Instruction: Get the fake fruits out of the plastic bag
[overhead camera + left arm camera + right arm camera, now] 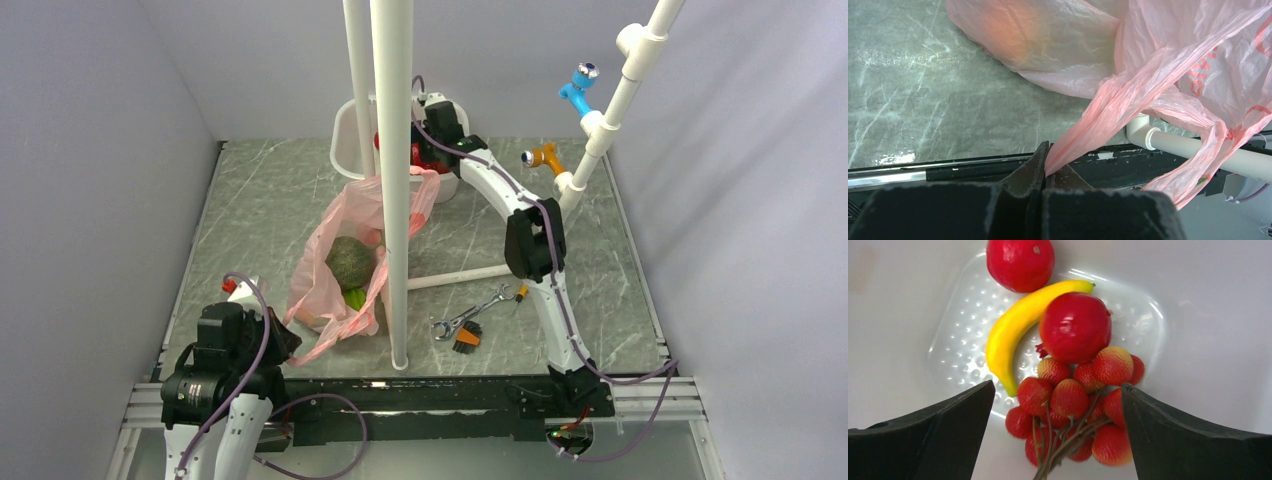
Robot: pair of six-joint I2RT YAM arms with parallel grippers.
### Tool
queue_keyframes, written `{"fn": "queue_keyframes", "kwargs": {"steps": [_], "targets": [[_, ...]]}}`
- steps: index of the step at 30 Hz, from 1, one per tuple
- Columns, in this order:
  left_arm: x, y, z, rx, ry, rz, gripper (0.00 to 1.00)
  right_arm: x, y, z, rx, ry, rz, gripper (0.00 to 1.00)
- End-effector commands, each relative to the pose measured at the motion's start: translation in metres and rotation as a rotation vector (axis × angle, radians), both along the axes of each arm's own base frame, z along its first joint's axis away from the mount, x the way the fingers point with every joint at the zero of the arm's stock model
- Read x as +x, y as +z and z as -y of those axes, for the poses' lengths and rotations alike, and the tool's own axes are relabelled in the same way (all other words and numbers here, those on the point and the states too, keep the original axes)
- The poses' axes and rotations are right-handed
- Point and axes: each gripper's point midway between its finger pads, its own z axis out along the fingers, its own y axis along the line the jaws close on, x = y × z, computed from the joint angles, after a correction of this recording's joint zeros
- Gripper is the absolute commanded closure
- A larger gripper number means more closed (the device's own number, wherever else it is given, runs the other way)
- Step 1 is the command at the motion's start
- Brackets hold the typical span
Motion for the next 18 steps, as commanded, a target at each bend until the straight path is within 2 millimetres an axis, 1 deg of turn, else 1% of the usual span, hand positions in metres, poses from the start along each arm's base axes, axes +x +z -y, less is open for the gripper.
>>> {"fn": "queue_keyframes", "kwargs": {"steps": [1,4,6,8,10,11,12,13,15,16,18], "targets": [[0.006,0.005,0.002,-0.012,-0.004,0.028,1.00,-0.024,0.113,0.019,0.059,-0.058,0.113,0.01],[0.006,0.005,0.002,-0.012,-0.005,0.030,1.00,-0.049,0.123,0.040,0.060,-0.125,0.080,0.01],[0.006,0.005,0.002,-0.013,-0.006,0.028,1.00,-0.072,0.137,0.054,0.084,-0.159,0.075,0.01],[0.006,0.005,0.002,-0.011,-0.001,0.029,1.00,-0.096,0.139,0.064,0.113,-0.179,0.058,0.01],[0.006,0.005,0.002,-0.011,0.001,0.025,1.00,-0.120,0.136,0.075,0.149,-0.212,0.040,0.01],[0.006,0.005,0.002,-0.011,0.002,0.023,1.00,-0.133,0.128,0.078,0.170,-0.216,0.017,0.01],[0.006,0.005,0.002,-0.011,0.000,0.023,1.00,-0.149,0.113,0.081,0.186,-0.205,-0.019,0.01],[0.006,0.005,0.002,-0.011,0.000,0.021,1.00,-0.161,0.112,0.079,0.224,-0.183,-0.023,0.01],[0.006,0.005,0.002,-0.013,-0.004,0.019,1.00,-0.190,0.100,0.070,0.279,-0.121,-0.069,0.01],[0.006,0.005,0.003,-0.013,-0.005,0.020,1.00,-0.206,0.091,0.065,0.295,-0.079,-0.096,0.04],[0.006,0.005,0.003,-0.013,-0.007,0.025,1.00,-0.237,0.079,0.059,0.305,-0.009,-0.123,0.15]]}}
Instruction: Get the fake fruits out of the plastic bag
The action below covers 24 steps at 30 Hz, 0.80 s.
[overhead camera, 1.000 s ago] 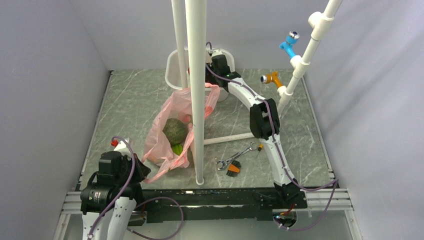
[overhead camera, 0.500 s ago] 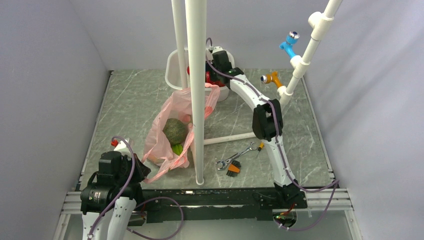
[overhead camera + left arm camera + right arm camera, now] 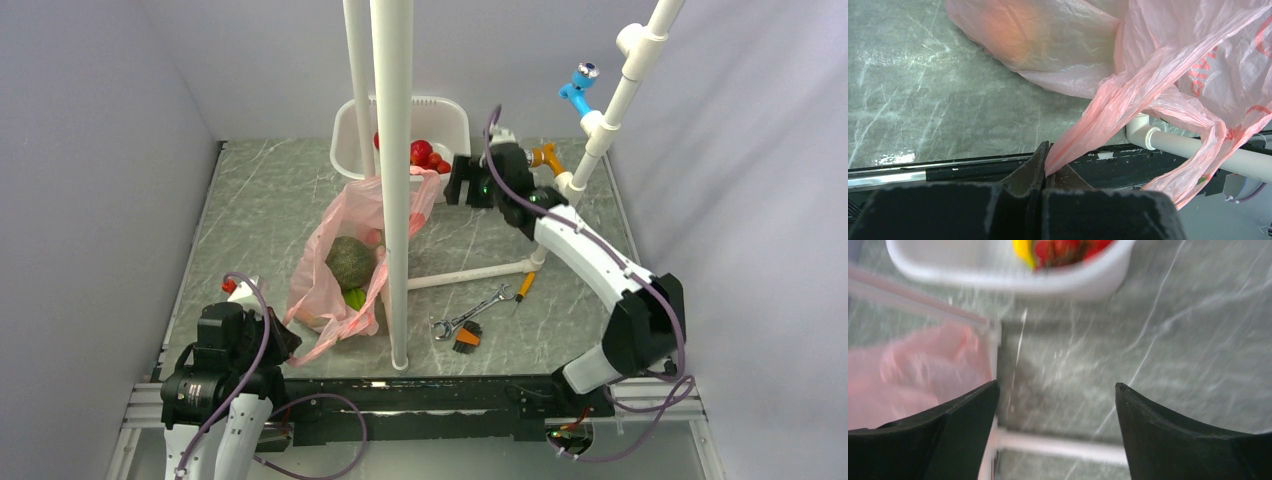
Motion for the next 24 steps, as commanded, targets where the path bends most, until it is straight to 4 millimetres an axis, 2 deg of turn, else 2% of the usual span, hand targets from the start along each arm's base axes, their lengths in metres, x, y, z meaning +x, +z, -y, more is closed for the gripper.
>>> {"fn": "queue_keyframes", "kwargs": {"steps": [1,3,5,7,9,11,13,16,19,22,24], "targets": [[0.006,0.005,0.003,-0.013,-0.006,0.029,1.00,-0.062,-0.025,-0.030,0.114,0.167,-0.062,0.19],[0.006,0.006,0.003,-0.015,-0.006,0.039,1.00,-0.091,-0.035,-0.029,0.104,0.215,-0.081,0.25],[0.006,0.007,0.003,-0.015,-0.007,0.047,1.00,-0.122,-0.032,-0.028,0.133,0.286,-0.056,0.27],[0.006,0.007,0.002,-0.015,-0.004,0.049,1.00,-0.152,-0.025,-0.033,0.182,0.395,-0.011,0.33],[0.006,0.006,0.003,-0.015,-0.005,0.043,1.00,-0.181,-0.006,-0.040,0.234,0.512,0.065,0.35],[0.006,0.006,0.003,-0.015,-0.006,0.034,1.00,-0.206,0.022,-0.051,0.309,0.621,0.145,0.34],[0.006,0.005,0.003,-0.014,-0.006,0.028,1.00,-0.222,0.051,-0.063,0.404,0.701,0.197,0.34],[0.006,0.004,0.003,-0.014,-0.006,0.020,1.00,-0.229,0.090,-0.088,0.548,0.786,0.246,0.44],[0.007,0.005,0.002,-0.013,-0.004,0.028,1.00,-0.231,0.112,-0.125,0.557,0.868,0.308,0.49],[0.006,0.005,0.002,-0.013,-0.003,0.026,1.00,-0.221,0.109,-0.160,0.481,0.893,0.339,0.54],[0.006,0.005,0.003,-0.014,-0.005,0.025,1.00,-0.206,0.097,-0.175,0.433,0.866,0.341,0.58]]}}
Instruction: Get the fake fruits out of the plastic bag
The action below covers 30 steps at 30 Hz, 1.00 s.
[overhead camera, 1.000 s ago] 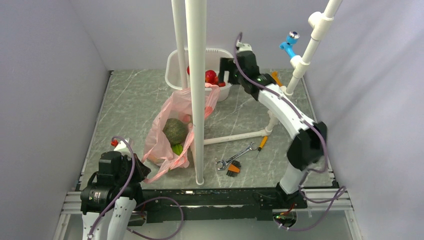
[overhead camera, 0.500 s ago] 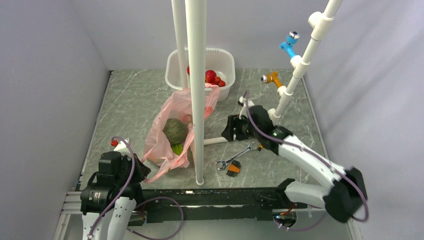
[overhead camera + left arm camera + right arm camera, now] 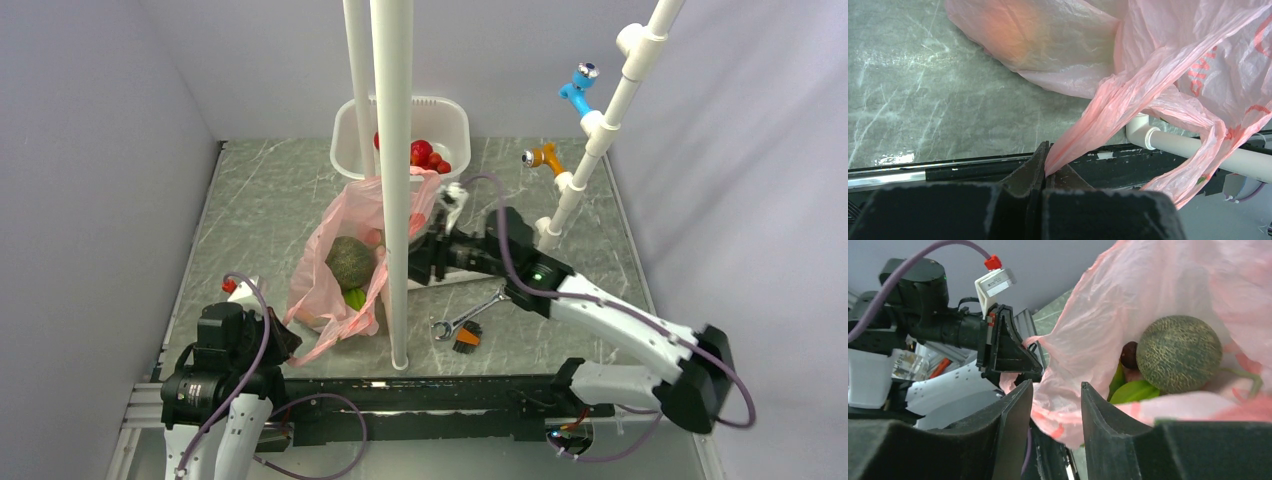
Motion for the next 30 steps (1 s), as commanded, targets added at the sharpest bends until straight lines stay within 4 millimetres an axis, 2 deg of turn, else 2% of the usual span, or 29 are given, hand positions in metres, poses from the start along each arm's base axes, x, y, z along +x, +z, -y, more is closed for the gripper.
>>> {"fn": "queue_keyframes", "kwargs": {"steps": [1,4,7,10,14,20,22,25,27,30], "targets": [[0.006,0.005,0.002,-0.013,-0.005,0.023,1.00,0.027,0.011,-0.037,0.010,-0.034,0.133,0.60],[0.005,0.005,0.002,-0.013,-0.005,0.025,1.00,0.045,-0.024,-0.050,-0.077,-0.054,0.144,0.66],[0.006,0.005,0.002,-0.013,-0.002,0.030,1.00,0.053,-0.069,-0.057,-0.162,-0.044,0.138,0.68],[0.006,0.005,0.002,-0.011,0.000,0.029,1.00,0.047,-0.116,-0.058,-0.235,-0.006,0.103,0.72],[0.006,0.005,0.002,-0.011,0.001,0.025,1.00,0.034,-0.172,-0.049,-0.312,0.002,0.046,0.76],[0.006,0.004,0.002,-0.012,-0.001,0.021,1.00,0.019,-0.236,-0.028,-0.390,-0.030,-0.065,0.82],[0.006,0.004,0.002,-0.012,-0.002,0.020,1.00,0.019,-0.248,-0.021,-0.422,-0.059,-0.086,0.84],[0.006,0.004,0.002,-0.012,-0.004,0.018,1.00,0.020,-0.246,-0.016,-0.437,-0.090,-0.094,0.84],[0.006,0.004,0.002,-0.011,-0.004,0.017,1.00,0.020,-0.233,-0.016,-0.433,-0.095,-0.077,0.84],[0.006,0.004,0.002,-0.012,-0.004,0.018,1.00,0.021,-0.201,-0.017,-0.404,-0.098,-0.044,0.81]]}}
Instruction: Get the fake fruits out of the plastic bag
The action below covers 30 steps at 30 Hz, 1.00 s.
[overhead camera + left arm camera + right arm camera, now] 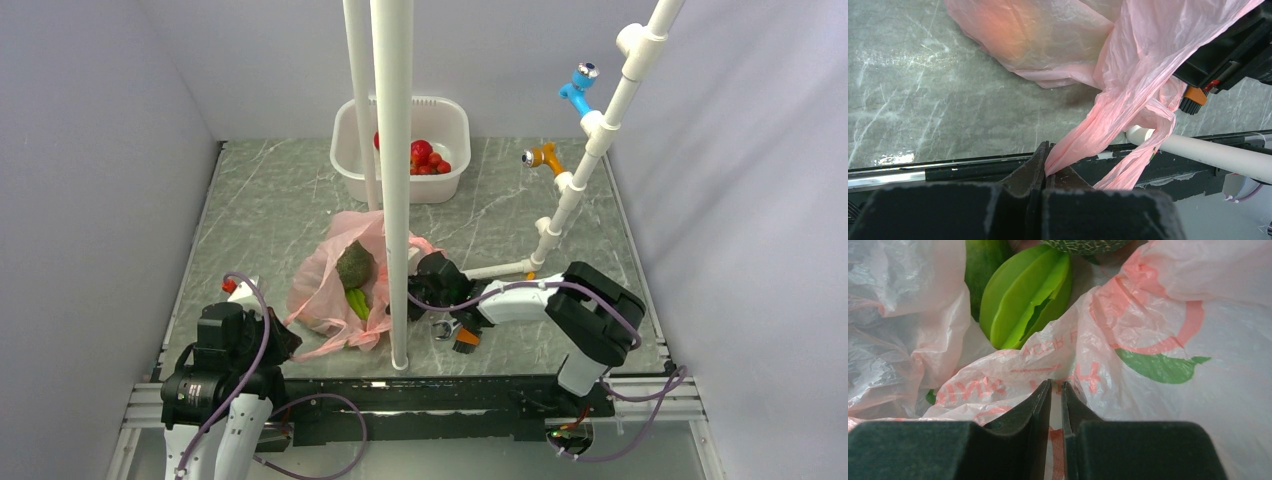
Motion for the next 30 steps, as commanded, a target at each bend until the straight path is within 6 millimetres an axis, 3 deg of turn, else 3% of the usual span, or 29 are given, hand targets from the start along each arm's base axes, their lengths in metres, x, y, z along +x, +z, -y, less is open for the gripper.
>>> {"fn": "queue_keyframes", "kwargs": {"steps": [1,7,11,16,24,27,30], "targets": [[0.006,0.004,0.002,-0.012,-0.004,0.018,1.00,0.007,0.056,-0.003,0.063,-0.025,0.083,0.78],[0.006,0.005,0.002,-0.011,-0.004,0.025,1.00,0.005,0.117,-0.013,0.169,0.011,0.133,0.65],[0.006,0.004,0.002,-0.011,-0.005,0.022,1.00,0.001,0.136,-0.028,0.234,0.062,0.134,0.53],[0.006,0.004,0.002,-0.012,-0.006,0.022,1.00,0.009,0.138,-0.051,0.242,0.104,0.142,0.41],[0.006,0.005,0.002,-0.012,-0.008,0.028,1.00,0.050,0.125,-0.081,0.192,0.042,0.205,0.17],[0.005,0.005,0.002,-0.013,-0.007,0.031,1.00,0.066,0.114,-0.085,0.155,-0.021,0.214,0.10],[0.005,0.005,0.003,-0.012,-0.008,0.031,1.00,0.078,0.105,-0.080,0.125,-0.097,0.213,0.09]]}}
